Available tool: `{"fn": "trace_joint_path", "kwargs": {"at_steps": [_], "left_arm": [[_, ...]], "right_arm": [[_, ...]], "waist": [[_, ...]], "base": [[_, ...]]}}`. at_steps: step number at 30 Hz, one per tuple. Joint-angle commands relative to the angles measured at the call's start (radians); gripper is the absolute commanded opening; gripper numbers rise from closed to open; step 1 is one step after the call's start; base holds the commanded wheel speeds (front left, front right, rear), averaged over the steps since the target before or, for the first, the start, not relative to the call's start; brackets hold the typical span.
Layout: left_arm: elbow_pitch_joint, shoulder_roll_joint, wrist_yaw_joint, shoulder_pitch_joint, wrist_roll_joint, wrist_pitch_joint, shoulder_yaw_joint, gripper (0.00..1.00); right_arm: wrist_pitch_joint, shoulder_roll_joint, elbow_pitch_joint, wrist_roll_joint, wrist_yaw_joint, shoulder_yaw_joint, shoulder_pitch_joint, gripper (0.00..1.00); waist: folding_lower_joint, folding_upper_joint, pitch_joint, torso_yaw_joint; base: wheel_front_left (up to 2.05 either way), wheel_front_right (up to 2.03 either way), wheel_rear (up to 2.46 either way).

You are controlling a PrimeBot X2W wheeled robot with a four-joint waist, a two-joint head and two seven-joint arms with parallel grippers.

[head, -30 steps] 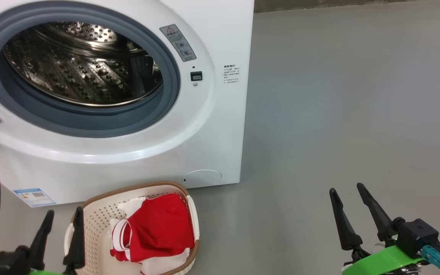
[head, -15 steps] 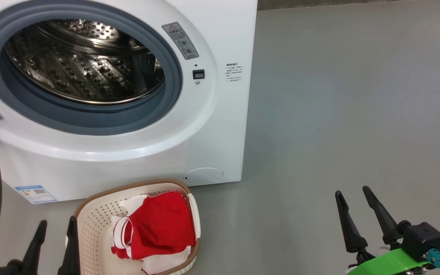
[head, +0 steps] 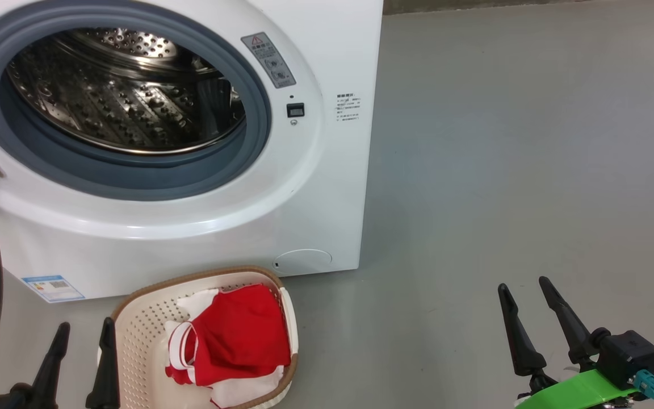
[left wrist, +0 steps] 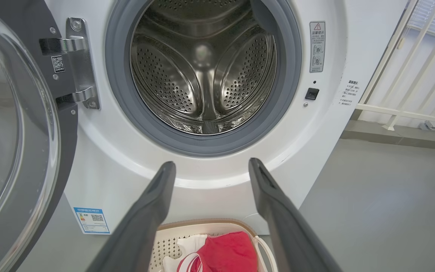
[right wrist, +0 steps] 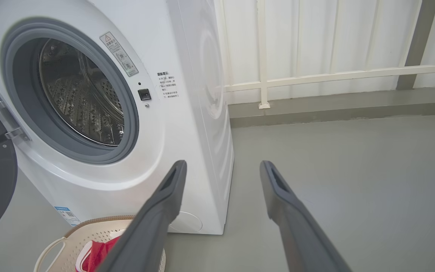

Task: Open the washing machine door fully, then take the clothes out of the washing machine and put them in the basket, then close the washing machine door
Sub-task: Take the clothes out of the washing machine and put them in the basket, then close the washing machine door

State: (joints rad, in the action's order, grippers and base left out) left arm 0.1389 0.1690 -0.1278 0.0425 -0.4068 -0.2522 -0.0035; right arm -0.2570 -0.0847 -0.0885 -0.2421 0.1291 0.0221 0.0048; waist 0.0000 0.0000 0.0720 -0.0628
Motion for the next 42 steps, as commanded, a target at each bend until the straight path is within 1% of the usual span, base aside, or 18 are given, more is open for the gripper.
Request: {"fn": "trace_joint_path", "kwargs": {"at_steps": [1, 10, 26, 42], "left_arm": [[-0.026, 0.023, -0.003, -0.015, -0.002, -0.010, 0.033, 1.00], [-0.016, 0.022, -0.003, -0.016, 0.011, -0.010, 0.037, 1.00], [-0.014, 0.028, -0.003, -0.008, 0.003, -0.010, 0.027, 1.00], [-0.003, 0.007, -0.003, 0.006, 0.001, -0.010, 0.021, 1.00]], "right_arm": [[-0.005, -0.003, 0.025, 0.001, 0.002, 0.024, -0.006, 1.00], [-0.005, -0.003, 0.024, -0.001, 0.002, 0.022, -0.007, 1.00], [-0.005, -0.004, 0.023, -0.002, 0.002, 0.024, -0.006, 1.00], [-0.005, -0.013, 0.020, -0.007, 0.002, 0.027, 0.008, 1.00]], "waist": [[0.0000, 0.0000, 0.000, -0.001], [0.0000, 0.0000, 0.000, 0.000], [0.0000, 0.0000, -0.006, -0.004], [0.0000, 0.0000, -0.026, 0.012]], "base": [[0.00, 0.00, 0.00], [-0.22, 0.22, 0.00], [-0.95, 0.92, 0.03], [-0.04, 0.04, 0.00]]}}
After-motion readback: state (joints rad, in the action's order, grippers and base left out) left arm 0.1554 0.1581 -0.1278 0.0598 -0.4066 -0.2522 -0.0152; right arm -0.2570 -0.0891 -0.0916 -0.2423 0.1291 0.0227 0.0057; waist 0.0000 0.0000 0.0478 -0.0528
